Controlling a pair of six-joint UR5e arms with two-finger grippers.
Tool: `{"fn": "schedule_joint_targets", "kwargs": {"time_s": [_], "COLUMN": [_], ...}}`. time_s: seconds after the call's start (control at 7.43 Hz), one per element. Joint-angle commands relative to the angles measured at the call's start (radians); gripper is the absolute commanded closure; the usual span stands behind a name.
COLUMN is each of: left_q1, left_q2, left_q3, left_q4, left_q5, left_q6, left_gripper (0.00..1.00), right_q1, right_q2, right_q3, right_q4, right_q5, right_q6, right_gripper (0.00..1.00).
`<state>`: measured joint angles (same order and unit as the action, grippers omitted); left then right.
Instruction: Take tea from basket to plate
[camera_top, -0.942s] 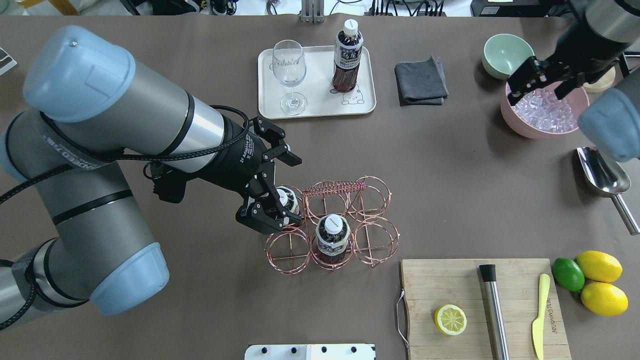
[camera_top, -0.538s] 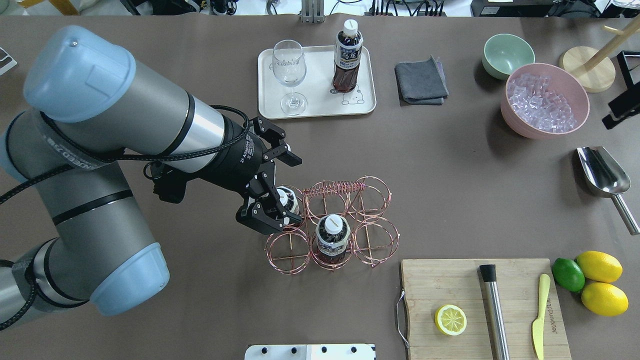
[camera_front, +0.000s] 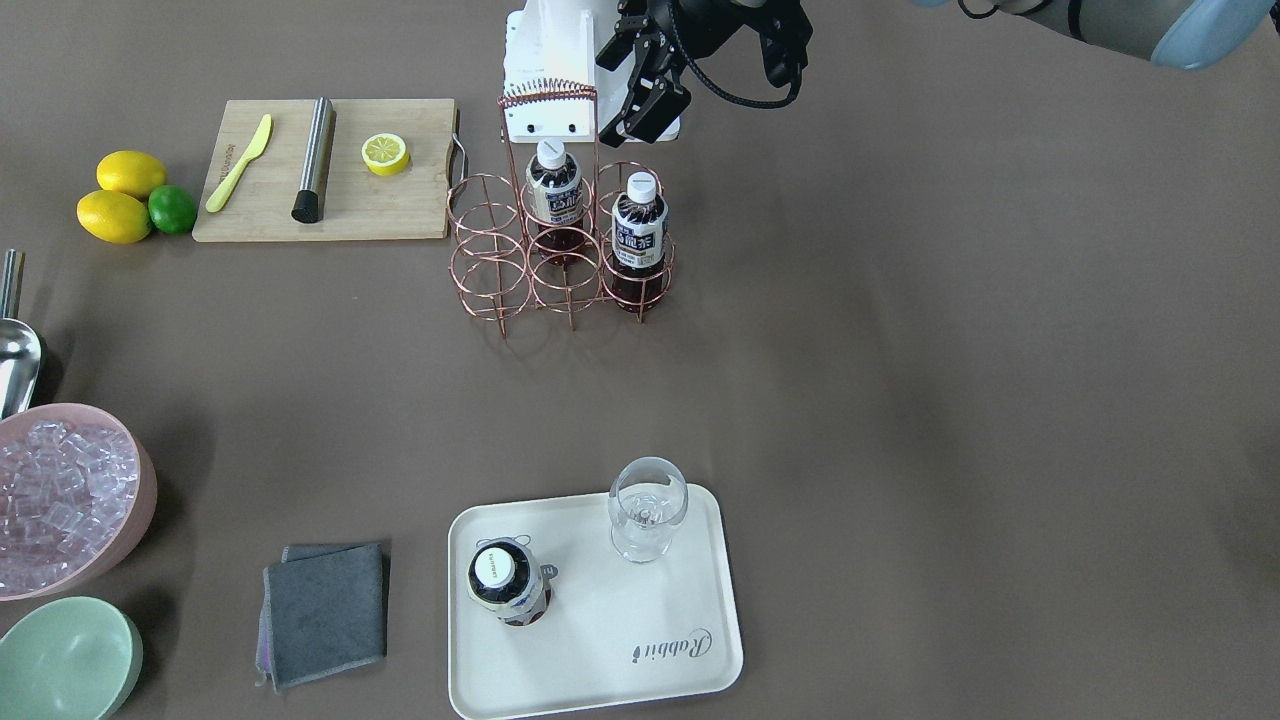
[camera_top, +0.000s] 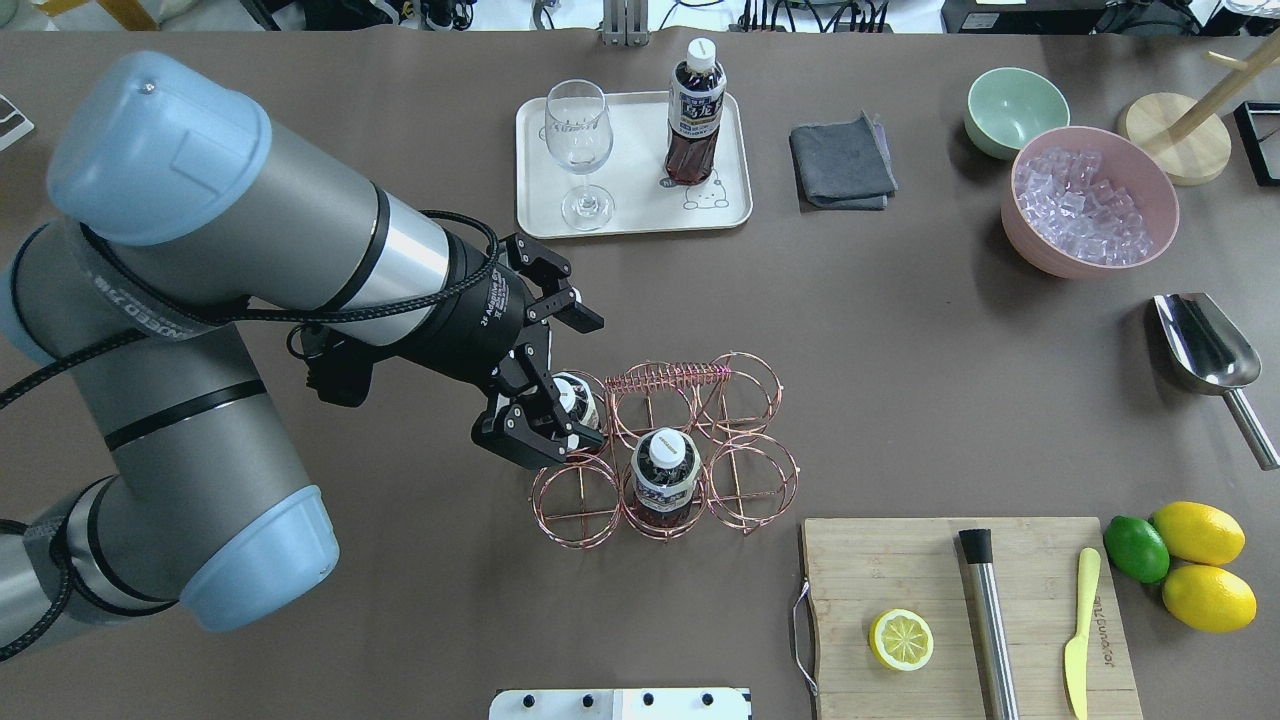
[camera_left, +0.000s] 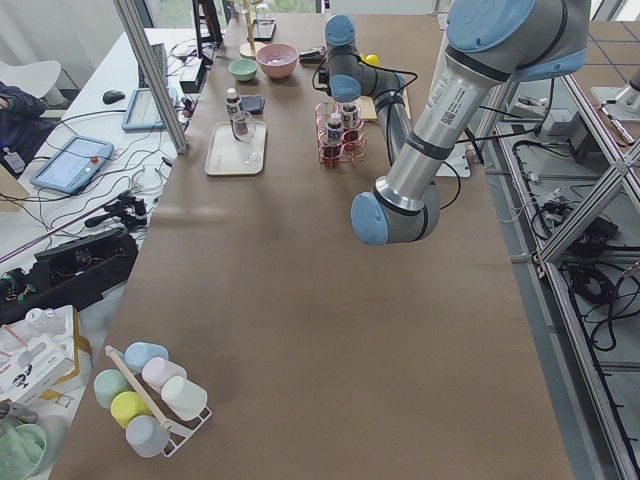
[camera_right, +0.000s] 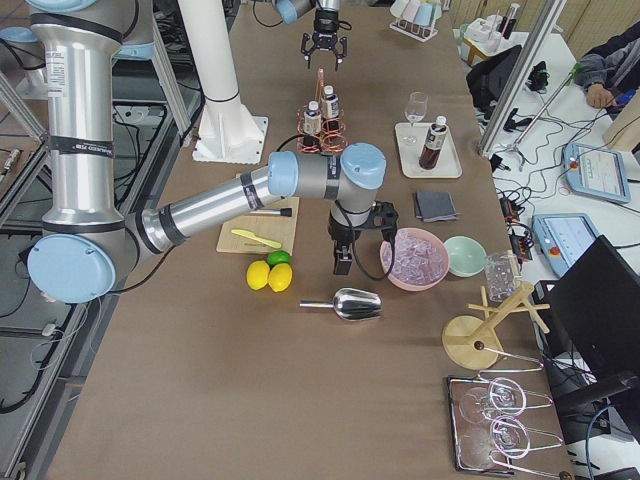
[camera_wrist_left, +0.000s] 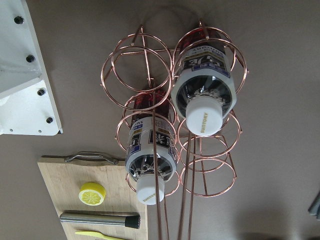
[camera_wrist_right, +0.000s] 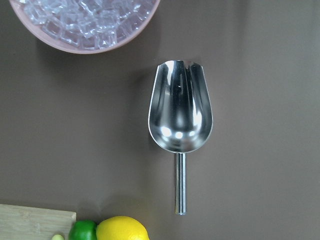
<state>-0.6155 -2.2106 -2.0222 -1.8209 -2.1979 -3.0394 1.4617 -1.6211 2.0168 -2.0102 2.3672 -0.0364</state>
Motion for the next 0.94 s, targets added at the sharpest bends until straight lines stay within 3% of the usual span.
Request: {"fn": "schedule_joint_targets", "kwargs": {"time_s": [0.0,0.27,0.54,0.81], "left_q1": [-0.612,-0.621,-0.625,-0.705], "left_q2": [0.606,0.669,0.675,0.681], "left_q3": [0.178,0.204,0.223,0.302], "left_q4": [0.221,0.221,0.221,0.218], "left_q5": [-0.257,-0.095,-0.033,-0.033], "left_q6": [2.123,2.515,2.697,2.821], "left_gripper": [0.02,0.02,0.02,0.03], "right_q1": [0.043,0.058,0.058,0.060], "right_q2": [-0.058,-0.066,-0.057,-0.068], "right_q3": [-0.044,-0.113,-0.153,-0.164], "right_q4": [0.004,0.010,0.048,0.070], "right_q5": [0.007,-0.002,-0.037,-0.055], "right_q6": [-0.030,-0.145,-0.165,-0.166], "right_gripper": [0.00,0.00,0.00,0.00]}}
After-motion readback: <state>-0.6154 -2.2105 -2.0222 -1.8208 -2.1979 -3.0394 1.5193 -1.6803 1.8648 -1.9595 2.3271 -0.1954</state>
